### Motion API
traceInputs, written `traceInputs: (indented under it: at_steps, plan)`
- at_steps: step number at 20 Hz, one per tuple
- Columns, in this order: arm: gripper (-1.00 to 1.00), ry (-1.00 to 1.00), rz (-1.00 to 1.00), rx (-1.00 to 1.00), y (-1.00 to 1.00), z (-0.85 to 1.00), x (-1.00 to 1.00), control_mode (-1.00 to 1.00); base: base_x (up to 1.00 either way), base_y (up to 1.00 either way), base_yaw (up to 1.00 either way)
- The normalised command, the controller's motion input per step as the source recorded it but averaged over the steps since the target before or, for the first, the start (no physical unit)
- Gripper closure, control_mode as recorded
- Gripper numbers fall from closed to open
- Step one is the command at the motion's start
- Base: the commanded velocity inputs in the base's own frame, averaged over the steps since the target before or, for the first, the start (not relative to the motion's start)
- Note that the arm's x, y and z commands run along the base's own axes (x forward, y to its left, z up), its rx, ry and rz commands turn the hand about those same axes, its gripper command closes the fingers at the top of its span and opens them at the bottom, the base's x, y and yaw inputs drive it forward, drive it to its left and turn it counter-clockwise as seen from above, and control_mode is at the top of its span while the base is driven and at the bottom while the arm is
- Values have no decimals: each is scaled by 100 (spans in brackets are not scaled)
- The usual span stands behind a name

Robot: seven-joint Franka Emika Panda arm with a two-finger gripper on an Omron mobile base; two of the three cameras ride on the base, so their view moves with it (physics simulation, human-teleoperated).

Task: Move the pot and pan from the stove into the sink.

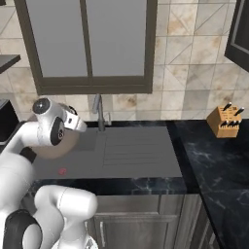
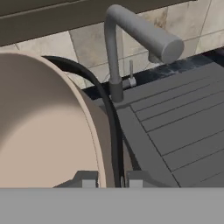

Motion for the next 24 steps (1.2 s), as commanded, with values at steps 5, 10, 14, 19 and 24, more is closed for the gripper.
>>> traceInputs:
  at_steps: [5,10,14,19,24]
  plan:
    - [100,0,-29,3,12,-13,6,-100,0,0,0]
    - [100,2,0,0,1,-2,0,-100,0,0,0]
    - [100,9,0,0,0,-24,-7,-100,0,0,0]
    - [100,8,0,1,1,-29,-5,-100,0,0,0]
    - [100,1,-4,0,16,-33,3,-100,0,0,0]
